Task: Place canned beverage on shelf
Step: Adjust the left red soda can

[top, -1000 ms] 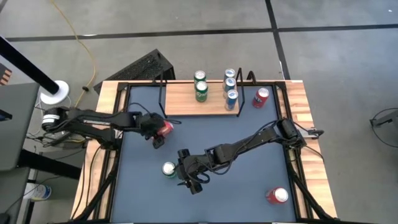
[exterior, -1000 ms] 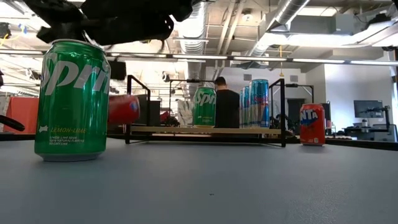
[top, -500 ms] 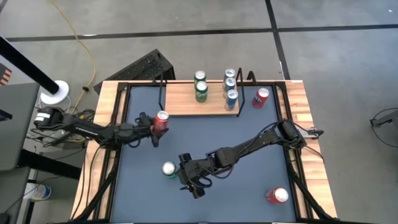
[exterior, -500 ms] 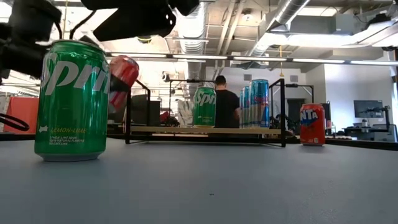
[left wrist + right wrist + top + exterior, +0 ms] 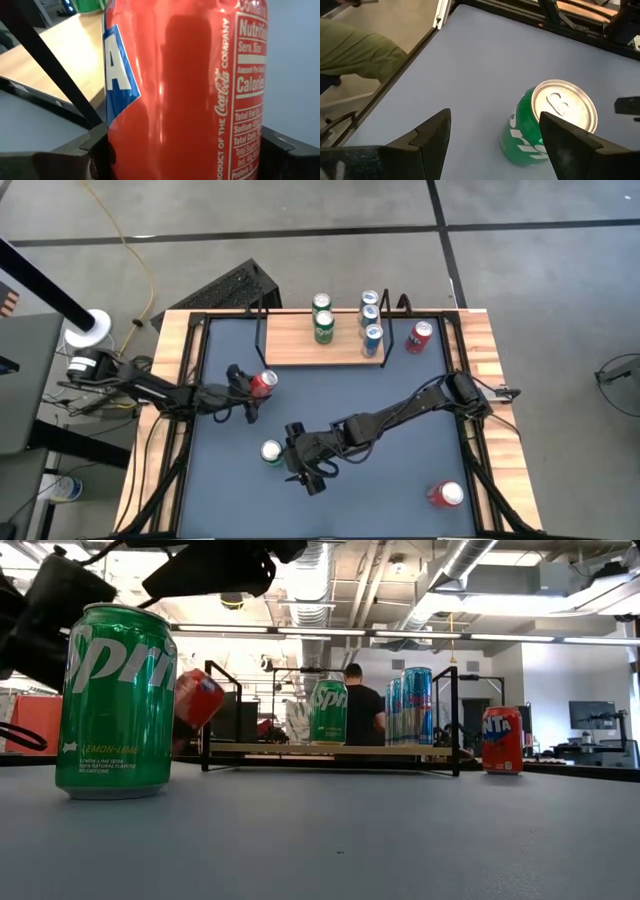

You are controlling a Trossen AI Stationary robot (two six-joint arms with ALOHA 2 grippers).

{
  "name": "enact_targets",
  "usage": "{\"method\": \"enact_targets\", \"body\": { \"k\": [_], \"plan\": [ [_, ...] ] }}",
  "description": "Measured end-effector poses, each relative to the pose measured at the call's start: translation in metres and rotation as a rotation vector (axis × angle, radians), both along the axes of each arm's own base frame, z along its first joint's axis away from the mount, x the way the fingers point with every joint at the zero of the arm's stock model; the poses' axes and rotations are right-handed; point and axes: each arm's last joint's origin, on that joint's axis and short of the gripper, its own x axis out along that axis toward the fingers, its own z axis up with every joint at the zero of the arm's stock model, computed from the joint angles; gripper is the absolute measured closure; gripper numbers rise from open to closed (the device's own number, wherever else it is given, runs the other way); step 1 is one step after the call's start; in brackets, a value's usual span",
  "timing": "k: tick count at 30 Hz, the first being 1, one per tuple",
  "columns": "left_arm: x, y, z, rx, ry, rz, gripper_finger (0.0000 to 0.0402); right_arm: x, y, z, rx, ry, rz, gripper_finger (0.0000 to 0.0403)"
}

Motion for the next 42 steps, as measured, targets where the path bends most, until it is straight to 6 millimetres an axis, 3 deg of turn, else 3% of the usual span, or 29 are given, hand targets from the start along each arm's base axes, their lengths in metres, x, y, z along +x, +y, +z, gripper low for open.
{"method": "enact_targets", "body": {
  "k": [11, 22, 28, 36, 42],
  "plan": [
    [0.001, 0.000, -0.014, -0.008, 0.082, 0.021, 0.0104, 0.000, -0.001, 0.000, 0.006, -0.002, -0.005, 0.0112],
    [-0.002, 0.000, -0.024, -0.049, 0.193, 0.033, 0.0054, 0.001, -0.003, 0.000, 0.007, -0.003, -0.010, 0.0112],
    [-0.003, 0.000, -0.025, -0.060, 0.200, 0.041, 0.0050, 0.002, -0.006, 0.001, 0.006, -0.010, -0.022, 0.0112],
    [0.002, 0.000, -0.020, -0.056, 0.218, 0.056, 0.0049, -0.005, -0.009, 0.004, -0.014, 0.045, -0.069, 0.0112],
    [0.025, -0.001, 0.004, -0.091, 0.438, 0.088, 0.0049, -0.015, -0.008, 0.020, -0.032, 0.054, -0.092, 0.0112]
  ]
}}
